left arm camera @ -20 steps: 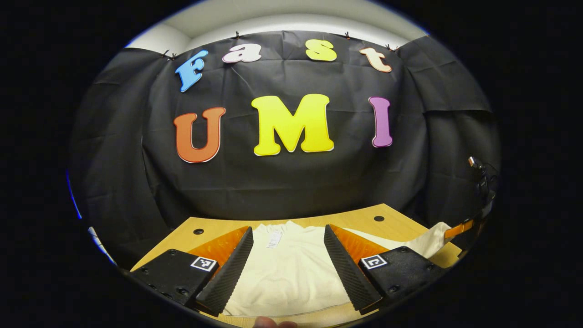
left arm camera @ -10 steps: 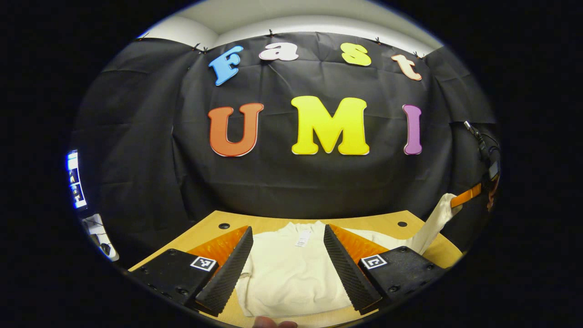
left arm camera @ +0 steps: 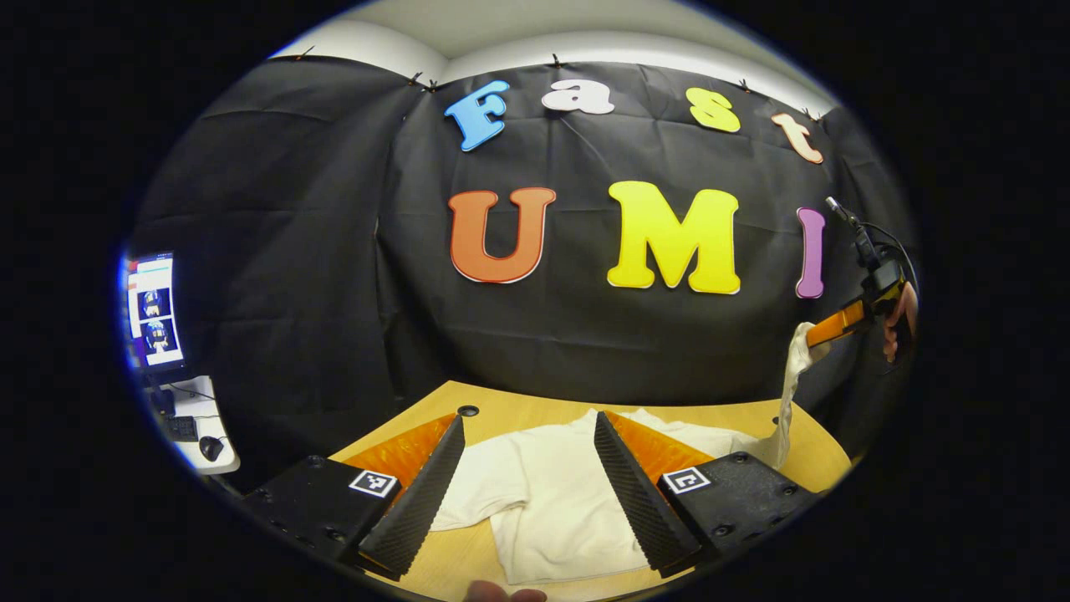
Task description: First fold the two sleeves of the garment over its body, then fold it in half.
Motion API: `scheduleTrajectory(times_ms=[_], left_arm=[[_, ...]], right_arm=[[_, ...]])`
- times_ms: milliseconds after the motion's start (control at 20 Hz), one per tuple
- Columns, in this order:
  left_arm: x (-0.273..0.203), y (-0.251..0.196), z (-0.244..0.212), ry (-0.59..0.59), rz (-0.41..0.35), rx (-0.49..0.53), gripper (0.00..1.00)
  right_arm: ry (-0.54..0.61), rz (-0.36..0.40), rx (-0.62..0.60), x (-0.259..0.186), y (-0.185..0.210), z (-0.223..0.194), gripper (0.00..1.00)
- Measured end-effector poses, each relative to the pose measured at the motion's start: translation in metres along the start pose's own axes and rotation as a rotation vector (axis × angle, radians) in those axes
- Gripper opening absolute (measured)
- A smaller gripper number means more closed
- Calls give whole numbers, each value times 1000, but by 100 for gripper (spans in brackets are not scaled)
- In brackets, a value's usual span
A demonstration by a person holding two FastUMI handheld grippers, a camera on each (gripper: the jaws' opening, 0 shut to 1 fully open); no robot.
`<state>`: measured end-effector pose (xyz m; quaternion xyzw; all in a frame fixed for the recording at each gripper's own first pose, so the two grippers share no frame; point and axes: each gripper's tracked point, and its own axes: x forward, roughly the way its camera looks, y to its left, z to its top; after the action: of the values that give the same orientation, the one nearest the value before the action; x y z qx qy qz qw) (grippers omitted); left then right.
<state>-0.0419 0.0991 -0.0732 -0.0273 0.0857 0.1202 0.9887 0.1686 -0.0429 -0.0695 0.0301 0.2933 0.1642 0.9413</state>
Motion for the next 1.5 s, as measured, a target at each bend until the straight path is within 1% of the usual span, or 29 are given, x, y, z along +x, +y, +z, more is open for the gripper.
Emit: scheduleTrajectory(times_ms=[250, 450, 550, 900, 1050, 1200, 1300, 1450, 1500], left_arm=[[-3, 33, -1, -1, 39, 7, 99], [-7, 56, -5, 4, 66, 20, 99], [-7, 67, -9, 17, 78, 19, 99], [-10, 98, -16, 25, 117, 12, 99], [-11, 110, -20, 37, 137, 4, 99], [-10, 119, -27, 52, 148, -2, 99], [-10, 122, -29, 61, 154, -2, 99], [-12, 132, -35, 74, 162, 2, 99], [-12, 134, -37, 76, 166, 3, 99]], right_arm=[[38, 79, -68, 58, 73, 1, 0], [72, 128, -120, 106, 127, -11, 1], [96, 153, -134, 132, 149, -25, 1], [221, 170, -220, 231, 206, -90, 1], [256, 169, -242, 263, 223, -111, 1], [265, 182, -304, 280, 248, -127, 1], [265, 172, -339, 290, 259, -136, 1], [273, 155, -341, 299, 269, -145, 1], [273, 152, -339, 302, 270, -147, 5]])
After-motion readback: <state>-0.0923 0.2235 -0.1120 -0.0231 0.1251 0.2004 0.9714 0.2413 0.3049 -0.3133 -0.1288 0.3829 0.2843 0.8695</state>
